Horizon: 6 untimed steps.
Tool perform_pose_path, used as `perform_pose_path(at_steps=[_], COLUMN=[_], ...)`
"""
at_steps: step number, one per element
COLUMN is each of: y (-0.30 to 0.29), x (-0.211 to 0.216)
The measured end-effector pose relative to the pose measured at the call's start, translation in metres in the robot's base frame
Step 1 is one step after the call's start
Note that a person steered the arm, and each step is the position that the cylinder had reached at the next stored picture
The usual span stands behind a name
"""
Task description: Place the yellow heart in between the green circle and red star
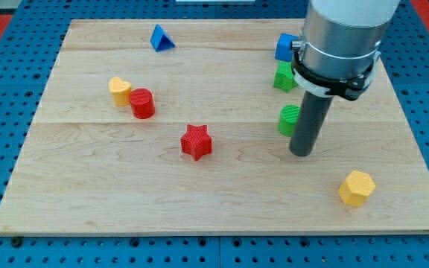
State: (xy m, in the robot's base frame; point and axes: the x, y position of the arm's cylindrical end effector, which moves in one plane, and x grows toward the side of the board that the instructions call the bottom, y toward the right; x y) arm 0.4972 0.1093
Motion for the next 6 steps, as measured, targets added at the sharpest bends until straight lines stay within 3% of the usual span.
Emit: perform_pose_path(at_steps=[3, 4, 6], y=[-0.048, -0.074, -0.178], x=[0.001, -0.039, -0.171])
